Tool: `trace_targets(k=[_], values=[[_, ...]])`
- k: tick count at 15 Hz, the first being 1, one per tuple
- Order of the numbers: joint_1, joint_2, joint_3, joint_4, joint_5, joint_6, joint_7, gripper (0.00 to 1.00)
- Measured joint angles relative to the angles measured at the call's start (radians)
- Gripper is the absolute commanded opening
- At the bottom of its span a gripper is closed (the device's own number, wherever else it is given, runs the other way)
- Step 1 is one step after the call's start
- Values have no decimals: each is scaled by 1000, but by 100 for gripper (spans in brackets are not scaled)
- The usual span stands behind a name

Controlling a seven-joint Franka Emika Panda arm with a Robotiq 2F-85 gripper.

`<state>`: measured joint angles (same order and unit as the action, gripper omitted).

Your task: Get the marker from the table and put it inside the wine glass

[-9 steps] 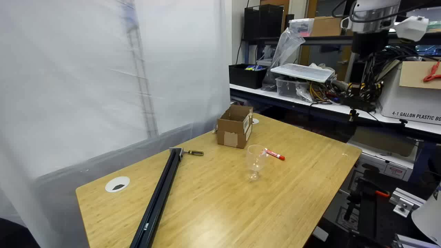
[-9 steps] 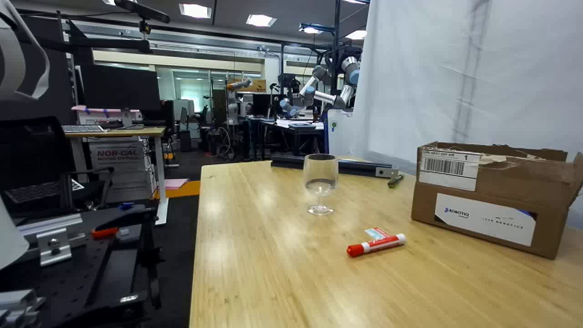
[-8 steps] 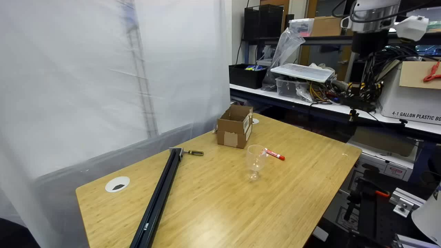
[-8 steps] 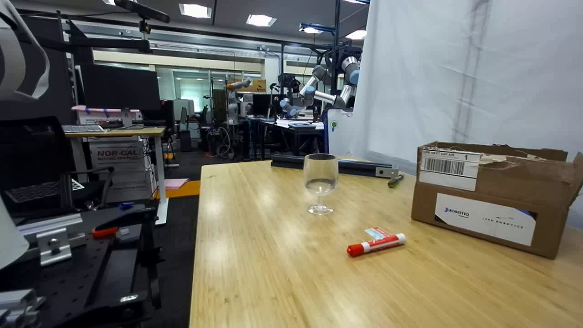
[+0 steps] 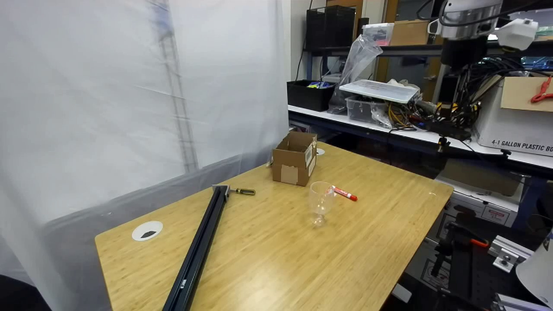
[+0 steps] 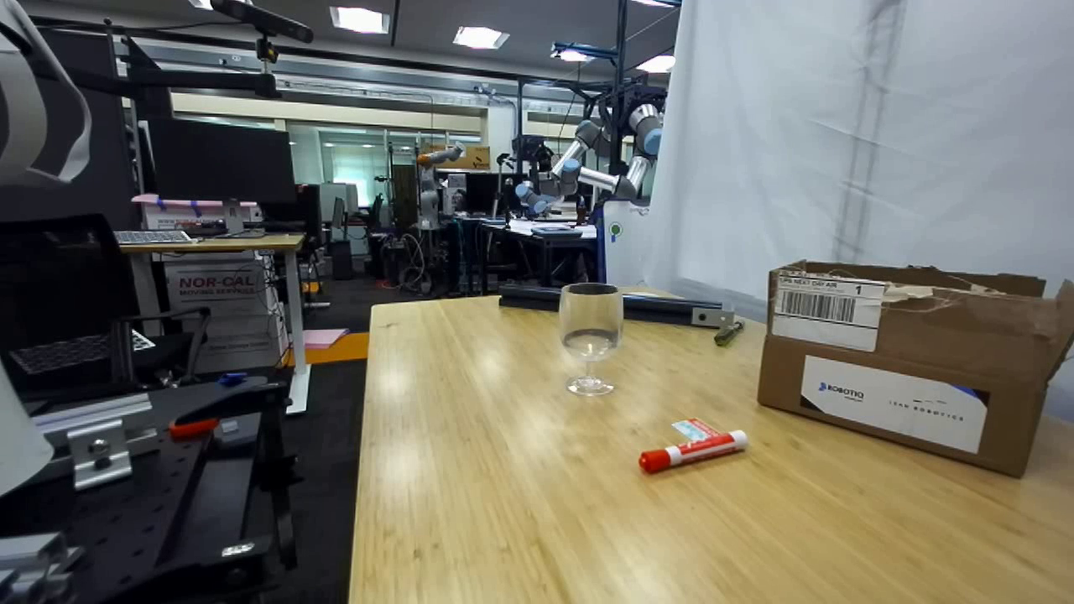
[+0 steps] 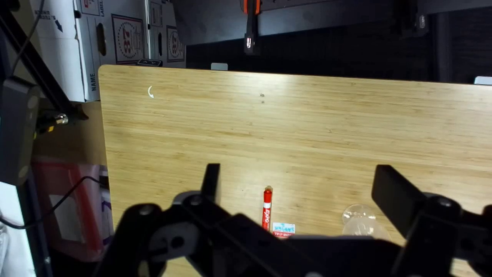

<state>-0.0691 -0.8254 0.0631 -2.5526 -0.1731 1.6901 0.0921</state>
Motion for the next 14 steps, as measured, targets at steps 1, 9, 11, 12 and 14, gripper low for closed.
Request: trace_targets(k=[1, 9, 11, 12, 14], values=[[0, 0, 0, 0, 0, 0, 0, 100], [2, 13, -2, -1, 0, 7, 0, 100], [2, 42, -4, 4, -2, 29, 0, 100], [2, 59, -5, 8, -3, 46, 0, 100], [2, 97, -9, 23, -8, 85, 0, 100]])
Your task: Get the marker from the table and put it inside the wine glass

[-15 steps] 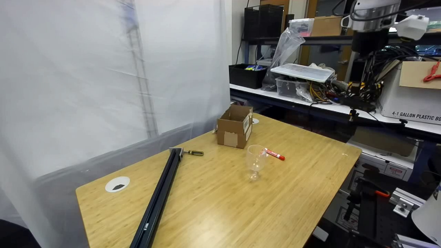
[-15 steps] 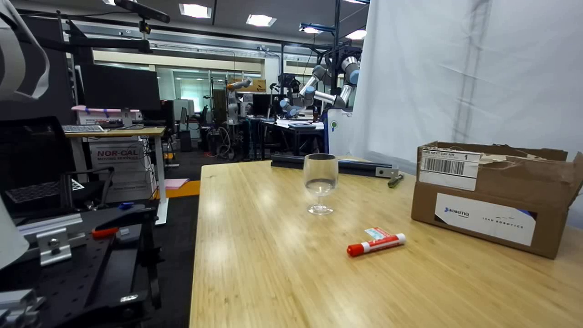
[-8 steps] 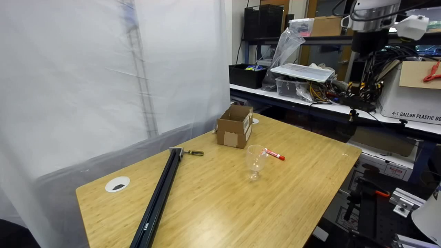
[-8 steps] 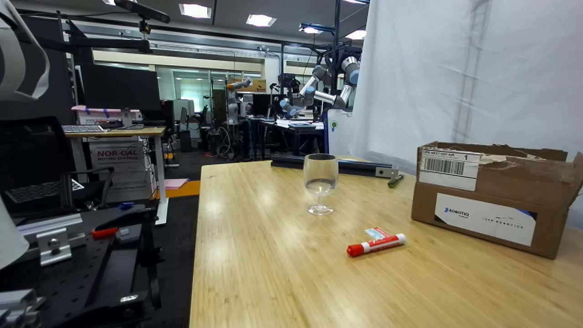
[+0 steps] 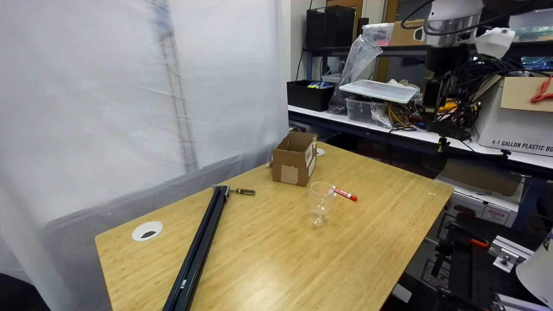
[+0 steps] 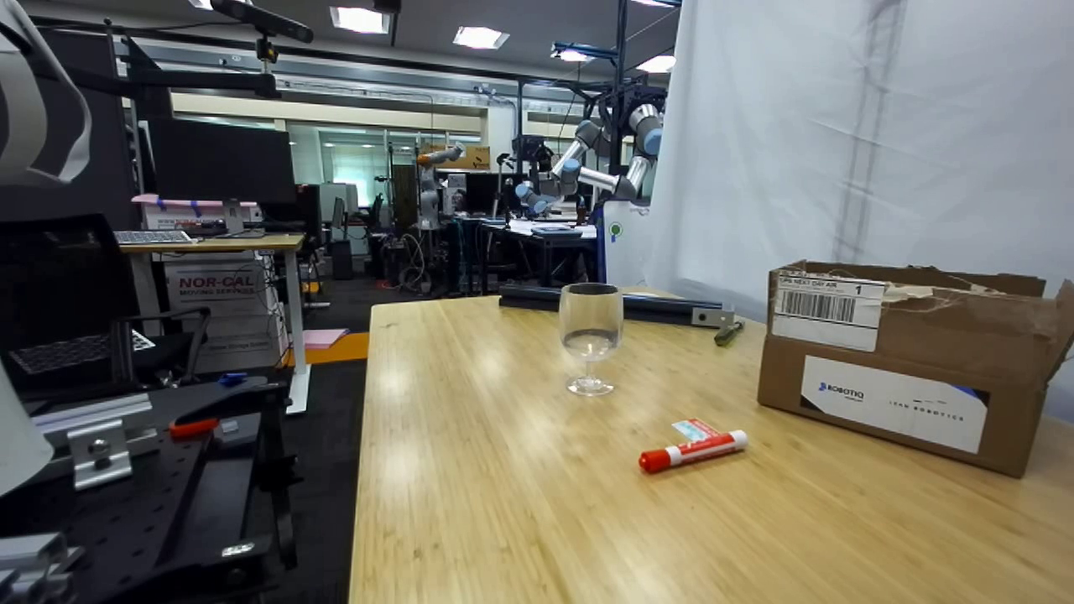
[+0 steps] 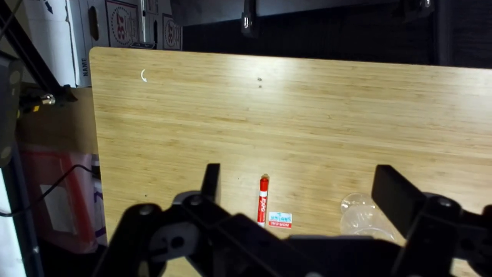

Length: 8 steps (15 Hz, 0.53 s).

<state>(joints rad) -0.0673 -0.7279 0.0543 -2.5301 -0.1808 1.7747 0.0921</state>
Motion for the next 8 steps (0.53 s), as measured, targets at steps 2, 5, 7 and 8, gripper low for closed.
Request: trace_targets(k=[2, 5, 7, 8], values=[[0, 37, -7, 17, -10, 41, 0, 100], [-1, 89, -25, 35, -26, 109, -3, 100], [-2, 130, -47, 41, -30, 157, -9, 100], [-3, 154, -60, 43, -30, 179, -13, 100]])
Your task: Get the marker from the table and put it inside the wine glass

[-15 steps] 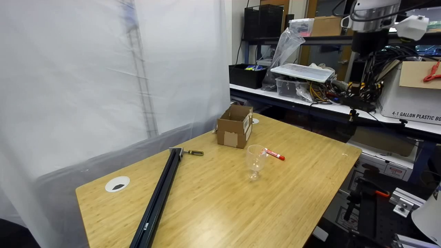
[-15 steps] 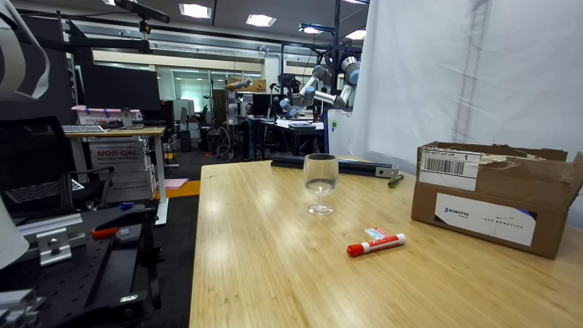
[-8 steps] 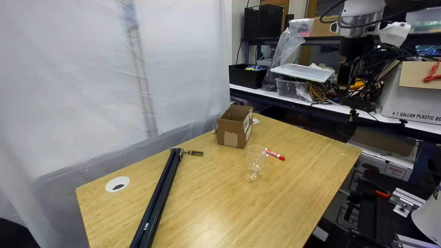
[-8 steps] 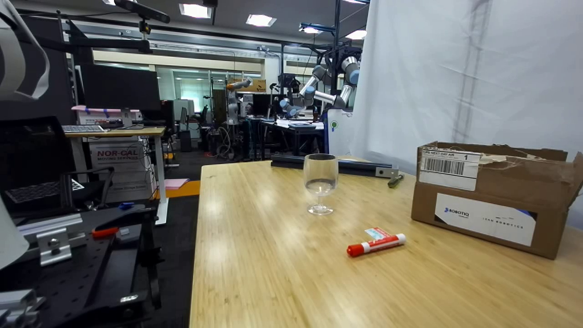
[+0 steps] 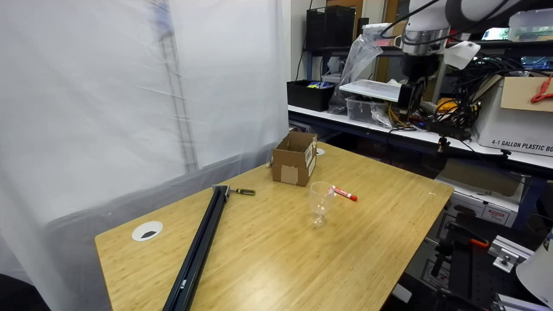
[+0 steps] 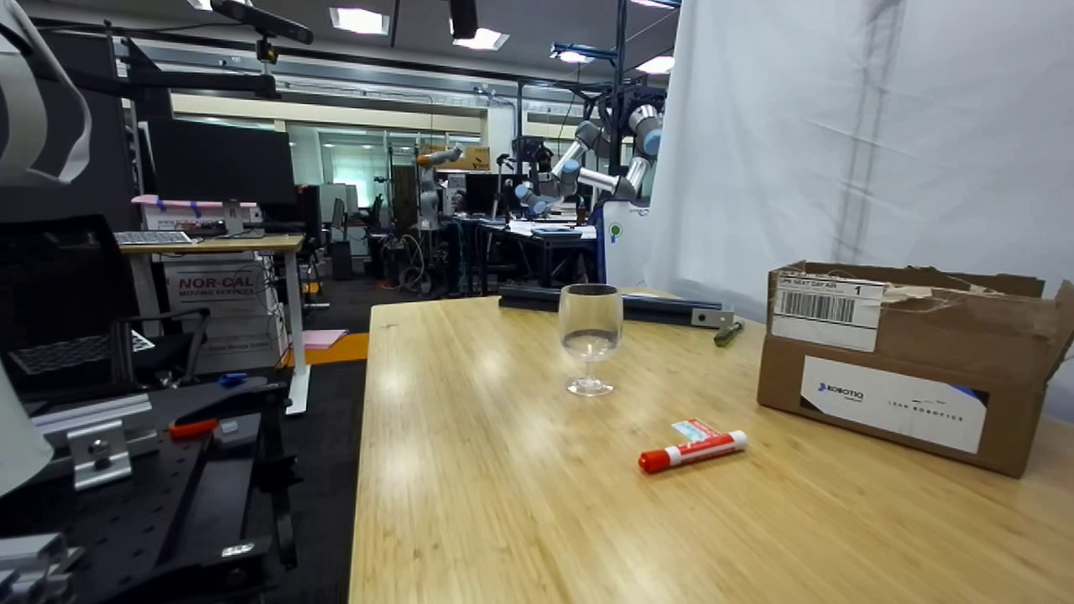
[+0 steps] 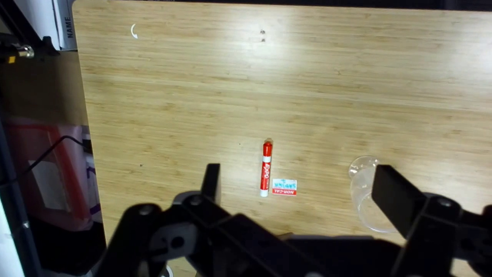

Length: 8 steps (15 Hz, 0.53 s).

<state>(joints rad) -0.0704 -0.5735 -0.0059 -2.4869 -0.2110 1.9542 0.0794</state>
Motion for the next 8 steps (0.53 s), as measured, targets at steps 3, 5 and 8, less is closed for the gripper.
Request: trace_targets(k=[3, 5, 8], values=[[-4, 84, -40, 6, 0, 63, -10, 100], [-5, 141, -61, 14, 0, 96, -18, 100], [-5, 210, -82, 28, 3, 135, -34, 100]])
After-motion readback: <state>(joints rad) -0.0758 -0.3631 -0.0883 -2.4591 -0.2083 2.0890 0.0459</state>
